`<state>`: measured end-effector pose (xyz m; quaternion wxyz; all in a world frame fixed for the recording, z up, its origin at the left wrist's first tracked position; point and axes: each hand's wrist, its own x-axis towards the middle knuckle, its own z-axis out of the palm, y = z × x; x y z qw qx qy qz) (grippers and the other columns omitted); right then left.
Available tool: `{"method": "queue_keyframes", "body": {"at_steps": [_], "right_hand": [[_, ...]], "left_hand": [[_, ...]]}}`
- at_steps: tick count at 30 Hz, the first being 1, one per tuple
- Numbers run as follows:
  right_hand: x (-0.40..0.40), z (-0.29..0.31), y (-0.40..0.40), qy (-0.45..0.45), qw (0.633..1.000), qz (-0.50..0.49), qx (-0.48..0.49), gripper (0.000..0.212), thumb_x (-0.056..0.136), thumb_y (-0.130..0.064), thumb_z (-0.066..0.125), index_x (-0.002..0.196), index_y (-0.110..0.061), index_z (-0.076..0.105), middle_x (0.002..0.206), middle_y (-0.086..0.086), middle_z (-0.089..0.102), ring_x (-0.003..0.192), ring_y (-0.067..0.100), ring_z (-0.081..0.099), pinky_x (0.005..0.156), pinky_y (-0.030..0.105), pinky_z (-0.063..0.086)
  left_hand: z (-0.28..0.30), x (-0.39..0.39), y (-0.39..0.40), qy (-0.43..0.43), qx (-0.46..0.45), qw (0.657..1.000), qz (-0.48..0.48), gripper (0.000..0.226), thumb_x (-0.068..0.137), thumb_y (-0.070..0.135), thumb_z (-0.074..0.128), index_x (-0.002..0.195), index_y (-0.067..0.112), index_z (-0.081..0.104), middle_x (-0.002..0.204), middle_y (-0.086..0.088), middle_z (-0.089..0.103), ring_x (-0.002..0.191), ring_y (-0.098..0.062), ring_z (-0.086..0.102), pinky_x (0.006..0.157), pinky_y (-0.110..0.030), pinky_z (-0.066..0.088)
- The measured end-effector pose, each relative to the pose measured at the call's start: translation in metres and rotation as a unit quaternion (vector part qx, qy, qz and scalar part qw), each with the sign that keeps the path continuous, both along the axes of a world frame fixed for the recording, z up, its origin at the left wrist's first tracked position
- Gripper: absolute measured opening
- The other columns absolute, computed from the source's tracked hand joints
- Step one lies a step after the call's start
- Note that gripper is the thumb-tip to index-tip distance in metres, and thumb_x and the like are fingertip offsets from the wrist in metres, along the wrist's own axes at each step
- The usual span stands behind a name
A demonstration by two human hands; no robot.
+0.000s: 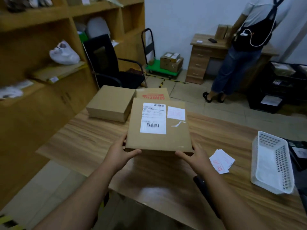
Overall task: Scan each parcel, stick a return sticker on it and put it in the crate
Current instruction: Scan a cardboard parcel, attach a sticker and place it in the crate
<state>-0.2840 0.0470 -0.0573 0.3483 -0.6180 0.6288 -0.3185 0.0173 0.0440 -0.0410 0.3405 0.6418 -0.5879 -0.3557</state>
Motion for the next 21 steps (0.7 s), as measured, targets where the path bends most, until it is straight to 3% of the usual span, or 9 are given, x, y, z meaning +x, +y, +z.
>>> {"method": "queue_keyframes", "body": {"at_steps": [3, 7, 12, 15, 17, 19, 21], "right_hand": [[0.012, 0.039, -0.009, -0.007, 0.998, 0.016, -0.055, 0.083, 0.067, -0.055, 0.080, 0.139, -0.040, 0.042, 0.123, -0.015, 0.057, 0.116, 0.010, 0.053, 0.095, 0.035, 0.049], [0.039, 0.092, -0.016, -0.025, 0.991, 0.012, -0.134, 0.094, 0.066, -0.043, 0.086, 0.145, -0.035, 0.035, 0.130, -0.009, 0.055, 0.121, 0.012, 0.052, 0.100, 0.040, 0.047], [0.089, 0.136, -0.011, -0.012, 0.977, 0.031, -0.209, 0.106, 0.068, -0.034, 0.088, 0.153, -0.021, 0.026, 0.147, 0.000, 0.044, 0.135, 0.016, 0.041, 0.112, 0.035, 0.034], [0.134, 0.147, 0.004, -0.013, 0.975, 0.064, -0.214, 0.114, 0.064, -0.050, 0.085, 0.154, -0.021, 0.022, 0.154, 0.000, 0.036, 0.141, 0.015, 0.034, 0.116, 0.042, 0.031], [0.172, 0.148, 0.020, -0.020, 0.971, 0.090, -0.218, 0.117, 0.061, -0.056, 0.083, 0.154, -0.019, 0.023, 0.155, -0.002, 0.034, 0.143, 0.013, 0.031, 0.118, 0.039, 0.028], [0.213, 0.148, 0.041, -0.039, 0.969, 0.113, -0.216, 0.113, 0.063, -0.044, 0.088, 0.153, -0.021, 0.025, 0.154, -0.005, 0.031, 0.141, 0.007, 0.028, 0.117, 0.028, 0.024], [0.253, 0.150, 0.063, -0.055, 0.963, 0.143, -0.222, 0.108, 0.066, -0.036, 0.089, 0.152, -0.028, 0.024, 0.151, -0.011, 0.030, 0.137, 0.002, 0.028, 0.114, 0.026, 0.025]], "left_hand": [[0.041, 0.010, 0.008, 0.016, -0.060, 0.998, 0.022, 0.088, 0.068, 0.024, 0.088, 0.141, 0.037, 0.043, 0.121, 0.010, 0.061, 0.107, -0.005, 0.059, 0.091, -0.027, 0.051], [0.096, 0.025, 0.019, 0.037, -0.136, 0.988, 0.064, 0.095, 0.070, 0.015, 0.087, 0.148, 0.026, 0.035, 0.126, 0.011, 0.053, 0.103, 0.005, 0.055, 0.081, -0.002, 0.040], [0.136, 0.069, 0.050, 0.050, -0.208, 0.972, 0.095, 0.094, 0.070, 0.016, 0.087, 0.147, 0.027, 0.034, 0.125, 0.017, 0.053, 0.104, 0.022, 0.049, 0.083, -0.001, 0.041], [0.146, 0.111, 0.088, 0.051, -0.219, 0.966, 0.126, 0.098, 0.069, 0.022, 0.087, 0.150, 0.029, 0.032, 0.136, 0.013, 0.050, 0.114, 0.014, 0.047, 0.095, -0.017, 0.043], [0.147, 0.145, 0.118, 0.043, -0.223, 0.962, 0.152, 0.099, 0.069, 0.024, 0.088, 0.150, 0.031, 0.032, 0.139, 0.012, 0.048, 0.116, 0.012, 0.047, 0.096, -0.018, 0.041], [0.150, 0.179, 0.152, 0.036, -0.227, 0.956, 0.183, 0.100, 0.068, 0.024, 0.088, 0.150, 0.033, 0.031, 0.141, 0.014, 0.046, 0.116, 0.009, 0.047, 0.096, -0.019, 0.040], [0.151, 0.210, 0.188, 0.035, -0.227, 0.949, 0.217, 0.101, 0.067, 0.023, 0.088, 0.150, 0.033, 0.031, 0.139, 0.016, 0.044, 0.118, 0.002, 0.046, 0.095, -0.019, 0.040]]}}
